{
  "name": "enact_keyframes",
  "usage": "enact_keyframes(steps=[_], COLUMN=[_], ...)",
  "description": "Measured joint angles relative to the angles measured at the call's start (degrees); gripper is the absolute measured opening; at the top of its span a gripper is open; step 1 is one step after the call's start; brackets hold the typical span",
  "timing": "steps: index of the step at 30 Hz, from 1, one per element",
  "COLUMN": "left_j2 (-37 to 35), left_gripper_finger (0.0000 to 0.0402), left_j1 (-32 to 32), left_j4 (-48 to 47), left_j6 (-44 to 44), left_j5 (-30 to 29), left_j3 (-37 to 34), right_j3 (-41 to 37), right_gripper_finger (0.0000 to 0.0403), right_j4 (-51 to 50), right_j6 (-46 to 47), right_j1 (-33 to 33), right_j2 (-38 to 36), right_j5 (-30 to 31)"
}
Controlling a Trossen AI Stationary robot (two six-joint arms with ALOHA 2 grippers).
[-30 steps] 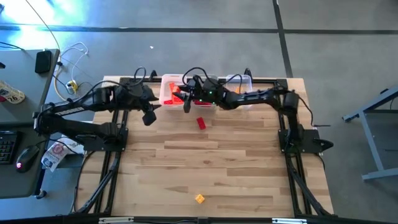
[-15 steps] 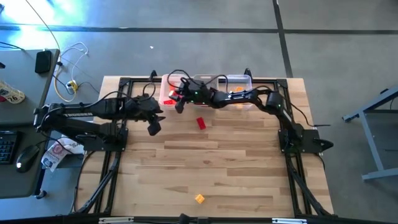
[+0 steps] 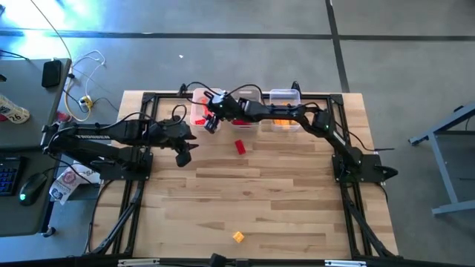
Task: Sort & place blocks by color
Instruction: Put the orange game piece into the white bin, then put the red game piece into the gray bin
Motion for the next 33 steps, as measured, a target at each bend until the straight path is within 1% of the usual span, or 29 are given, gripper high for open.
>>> enact_keyframes(steps=[6,9,17,23,29,33], left_j2=[0.00,0.00,0.00,0.00,0.00,0.00], left_gripper_finger=[0.0136,0.0136,0.0136,0.0136,0.0136,0.0136], left_j1=[0.00,0.00,0.00,0.00,0.00,0.00], left_j4=[-0.07,-0.07,-0.09,-0.09,-0.09,-0.09], left_j6=[0.00,0.00,-0.83,-0.88,-0.92,-0.94], left_j5=[0.00,0.00,0.00,0.00,0.00,0.00], left_j3=[0.00,0.02,0.02,0.02,0.02,0.04], right_j3=[8.16,11.70,17.17,17.47,16.99,16.99], right_gripper_finger=[0.0207,0.0207,0.0208,0.0208,0.0208,0.0208], right_j4=[-17.46,-23.78,-40.70,-50.90,-57.11,-61.43], right_j6=[0.46,-0.06,-2.84,-4.09,-4.13,-3.94], right_j1=[0.12,0.45,2.21,4.49,6.78,7.84], right_j2=[-0.24,-0.26,-0.26,-0.26,-0.26,-0.26], right_j5=[-0.60,-0.58,-0.38,6.48,9.04,12.39])
